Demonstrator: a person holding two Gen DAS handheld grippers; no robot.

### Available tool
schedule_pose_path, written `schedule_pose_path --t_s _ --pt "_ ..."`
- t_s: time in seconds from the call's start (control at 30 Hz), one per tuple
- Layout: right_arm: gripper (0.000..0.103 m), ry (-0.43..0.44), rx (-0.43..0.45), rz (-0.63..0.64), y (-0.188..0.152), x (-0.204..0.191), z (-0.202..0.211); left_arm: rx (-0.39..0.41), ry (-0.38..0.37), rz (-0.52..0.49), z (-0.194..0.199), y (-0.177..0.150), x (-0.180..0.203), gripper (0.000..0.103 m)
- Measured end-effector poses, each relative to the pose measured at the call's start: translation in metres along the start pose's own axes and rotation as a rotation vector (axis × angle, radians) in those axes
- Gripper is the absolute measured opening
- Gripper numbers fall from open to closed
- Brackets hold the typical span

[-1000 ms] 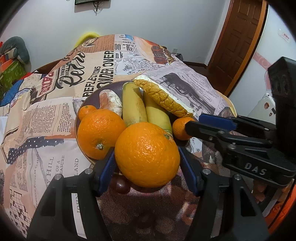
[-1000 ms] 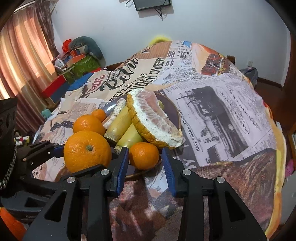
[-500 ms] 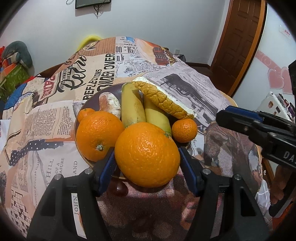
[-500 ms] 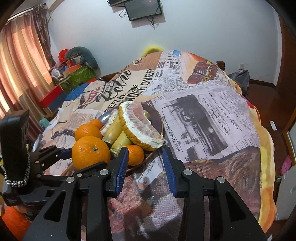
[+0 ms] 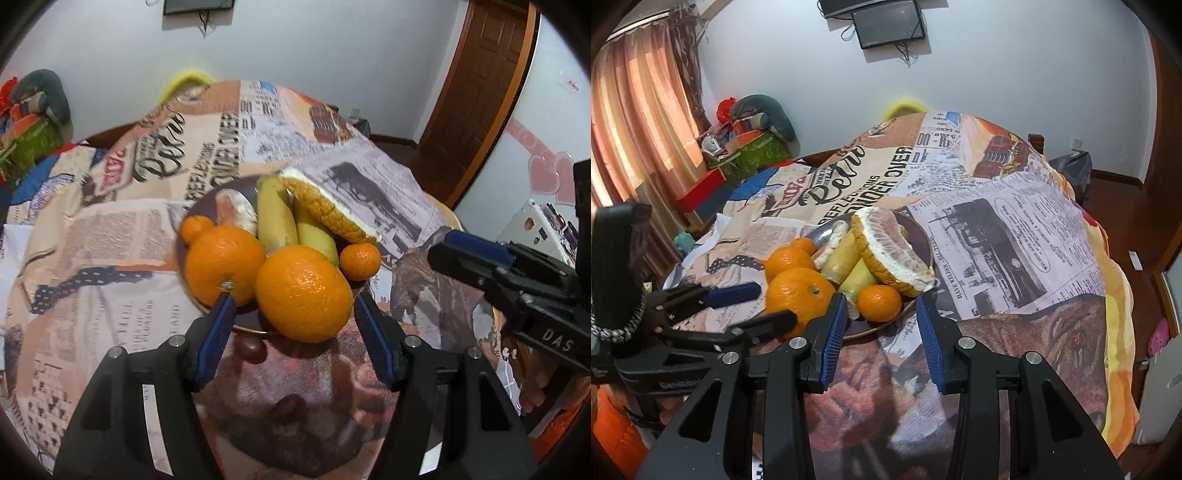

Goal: Organize fruits
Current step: 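Move the right gripper to a dark red date and grasp it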

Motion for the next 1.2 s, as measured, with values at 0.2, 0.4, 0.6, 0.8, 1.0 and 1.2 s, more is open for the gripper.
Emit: schedule_pose_path --t_s 0.2,0.4,0.6,0.8,1.0,1.2 --pt "0.045 0.010 0.030 0.021 0.004 -0.016 0.010 0.063 0.035 0.003 0.035 0.010 -0.016 0.066" --pt "0.055 0.023 0.043 0.054 -0.003 -0.039 0.015 0.095 0.067 0.017 0.062 0.010 -0.036 0.066" --pt "0.055 0.054 -0.010 0.070 -0.029 -0.061 0.006 0.086 0.082 0.035 0.072 -0.003 -0.050 0.066" --pt "0.055 0.071 -0.086 0.071 -0.059 -0.072 -0.009 0.057 0.081 0.040 0.074 -0.024 -0.054 0.066" --pt "0.055 0.098 -0.152 0.083 -0.082 -0.086 -0.026 0.017 0.105 0.048 0.070 -0.047 -0.061 0.066" --pt "0.051 0.109 -0.181 0.101 -0.089 -0.092 -0.039 0.003 0.124 0.054 0.068 -0.058 -0.069 0.066"
Point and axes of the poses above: each gripper's, at about its wrist camera, not at the fingertips, and z roughly against the way its jaws point, x to its right, y to its top, the point moved 10 cm from there along -z, roughly the way its jaws point, and after that the axes turned 12 degrees about x, right-handed, at the moved point
